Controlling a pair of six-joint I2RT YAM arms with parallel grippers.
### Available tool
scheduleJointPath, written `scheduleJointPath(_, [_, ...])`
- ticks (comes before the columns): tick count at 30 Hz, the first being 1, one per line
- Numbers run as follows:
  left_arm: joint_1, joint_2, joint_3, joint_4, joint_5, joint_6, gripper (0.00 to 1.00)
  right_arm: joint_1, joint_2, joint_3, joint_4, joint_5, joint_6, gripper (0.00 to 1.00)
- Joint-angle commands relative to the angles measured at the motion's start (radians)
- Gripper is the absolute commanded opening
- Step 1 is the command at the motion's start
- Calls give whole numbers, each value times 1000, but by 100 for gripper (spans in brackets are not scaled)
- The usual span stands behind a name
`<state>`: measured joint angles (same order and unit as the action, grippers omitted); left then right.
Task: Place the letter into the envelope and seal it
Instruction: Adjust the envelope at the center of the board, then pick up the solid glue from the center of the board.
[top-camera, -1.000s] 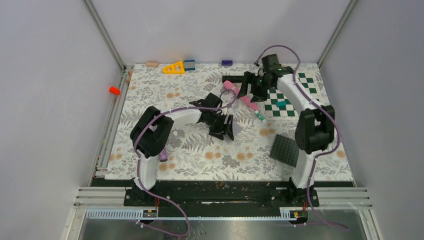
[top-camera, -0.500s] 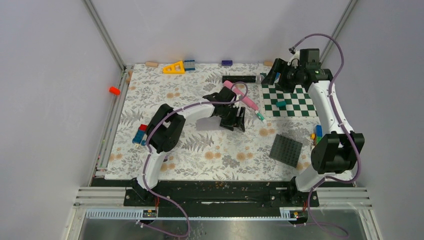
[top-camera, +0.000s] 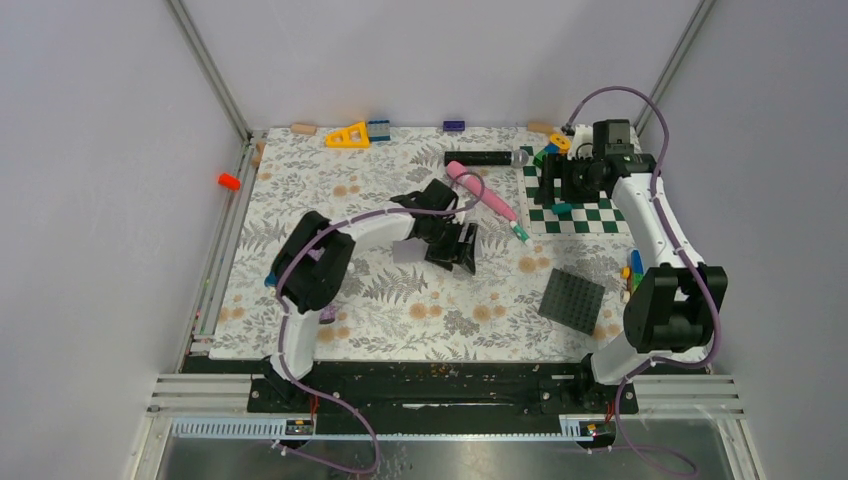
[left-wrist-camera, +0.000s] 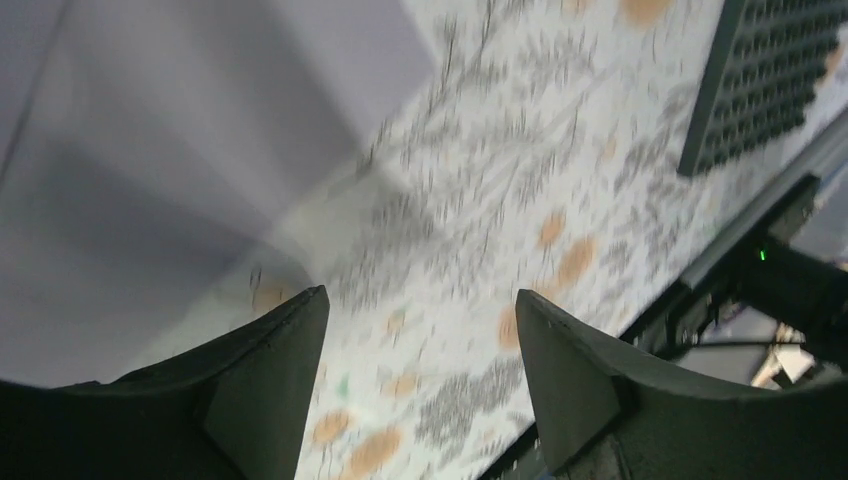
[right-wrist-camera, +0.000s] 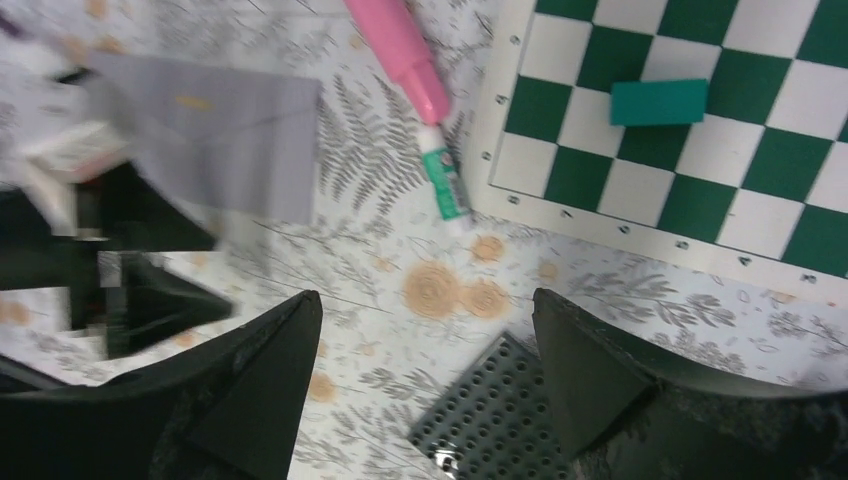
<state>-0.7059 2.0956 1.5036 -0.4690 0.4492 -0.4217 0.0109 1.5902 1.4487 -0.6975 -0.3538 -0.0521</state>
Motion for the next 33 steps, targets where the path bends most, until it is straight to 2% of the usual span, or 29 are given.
scheduleJointPath(1, [80, -212, -120, 41, 168, 90, 70, 10, 15, -63, 14, 103, -189, 84])
scheduleJointPath(3, [131, -277, -149, 30, 234, 130, 70, 30, 45, -74, 25, 149, -219, 82])
scheduleJointPath(8, [251, -391, -209, -56, 272, 238, 70, 91, 88, -114, 66, 212, -311, 78])
scheduleJointPath(15, [387, -410, -218, -82, 376, 272, 70, 187, 185, -129, 113, 297, -373, 74])
scheduleJointPath(21, [408, -454, -237, -50, 388, 255, 70, 222, 273, -91, 113, 343, -381, 67])
scheduleJointPath(29, [435, -454, -257, -40, 408, 240, 70, 258, 342, -54, 105, 398, -388, 63])
scheduleJointPath(33, [442, -460, -260, -37, 414, 237, 70, 261, 357, -46, 104, 398, -388, 51])
